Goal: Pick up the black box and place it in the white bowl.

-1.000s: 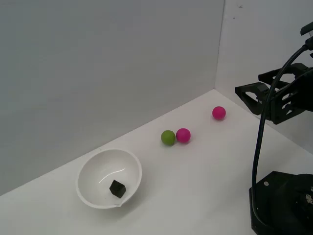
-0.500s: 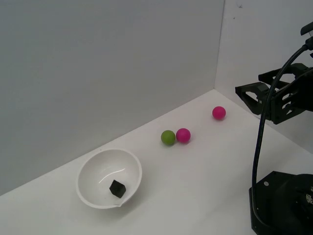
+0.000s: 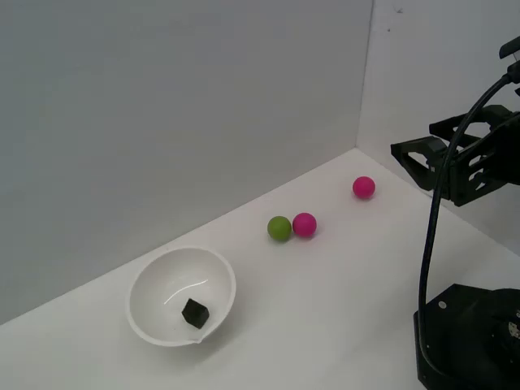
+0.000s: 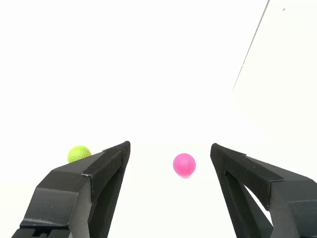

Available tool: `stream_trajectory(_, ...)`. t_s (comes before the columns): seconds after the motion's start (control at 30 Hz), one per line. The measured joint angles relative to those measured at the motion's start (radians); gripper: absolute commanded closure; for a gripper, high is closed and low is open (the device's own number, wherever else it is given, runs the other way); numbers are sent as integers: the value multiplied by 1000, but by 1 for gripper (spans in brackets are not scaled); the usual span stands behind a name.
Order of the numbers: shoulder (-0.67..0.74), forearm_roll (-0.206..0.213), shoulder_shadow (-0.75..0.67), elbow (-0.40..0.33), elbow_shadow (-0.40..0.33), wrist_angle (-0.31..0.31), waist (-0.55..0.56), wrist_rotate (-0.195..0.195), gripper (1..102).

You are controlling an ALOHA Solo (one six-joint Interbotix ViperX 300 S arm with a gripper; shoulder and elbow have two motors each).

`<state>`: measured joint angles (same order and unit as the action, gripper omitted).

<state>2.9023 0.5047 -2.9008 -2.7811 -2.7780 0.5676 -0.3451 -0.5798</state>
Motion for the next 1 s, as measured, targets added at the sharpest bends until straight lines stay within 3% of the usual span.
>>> stream_trajectory(1.0, -6, 0, 6, 2, 0, 0, -35, 0, 19)
